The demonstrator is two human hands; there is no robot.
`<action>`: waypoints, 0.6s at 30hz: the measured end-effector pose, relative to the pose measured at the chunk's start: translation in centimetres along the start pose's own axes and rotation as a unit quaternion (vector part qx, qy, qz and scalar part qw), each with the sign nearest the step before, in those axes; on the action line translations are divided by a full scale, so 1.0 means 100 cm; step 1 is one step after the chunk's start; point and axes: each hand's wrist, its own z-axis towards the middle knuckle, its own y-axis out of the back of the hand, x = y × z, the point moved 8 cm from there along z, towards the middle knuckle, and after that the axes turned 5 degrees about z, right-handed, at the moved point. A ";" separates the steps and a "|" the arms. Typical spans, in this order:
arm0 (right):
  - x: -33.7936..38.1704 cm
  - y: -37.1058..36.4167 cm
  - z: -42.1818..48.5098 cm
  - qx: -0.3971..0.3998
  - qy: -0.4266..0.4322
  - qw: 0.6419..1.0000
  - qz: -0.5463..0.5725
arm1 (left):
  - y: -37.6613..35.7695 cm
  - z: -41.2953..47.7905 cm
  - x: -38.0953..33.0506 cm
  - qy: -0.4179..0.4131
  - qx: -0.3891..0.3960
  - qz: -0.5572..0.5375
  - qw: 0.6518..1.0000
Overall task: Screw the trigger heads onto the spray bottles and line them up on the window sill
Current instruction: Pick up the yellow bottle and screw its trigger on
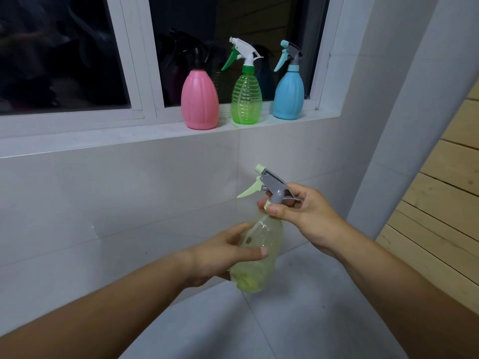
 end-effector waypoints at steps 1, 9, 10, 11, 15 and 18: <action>0.000 -0.001 -0.001 0.002 0.000 1.000 0.001 | 0.000 0.000 0.000 -0.007 0.001 -0.016 1.000; 0.005 -0.006 0.000 -0.024 0.028 0.999 -0.027 | 0.008 0.010 0.004 -0.041 -0.062 -0.026 0.997; 0.005 -0.006 0.000 -0.023 0.026 0.999 -0.022 | 0.009 0.009 0.003 -0.047 -0.065 -0.018 0.997; 0.006 -0.008 0.001 -0.019 0.026 0.999 -0.014 | 0.012 0.008 0.001 -0.053 -0.069 -0.008 0.996; 0.007 -0.019 0.000 -0.016 0.009 1.000 0.014 | 0.042 -0.005 -0.017 -0.090 -0.145 -0.022 0.985; 0.011 -0.044 -0.004 0.000 0.006 1.000 -0.009 | 0.081 -0.025 -0.037 -0.118 -0.240 -0.053 0.962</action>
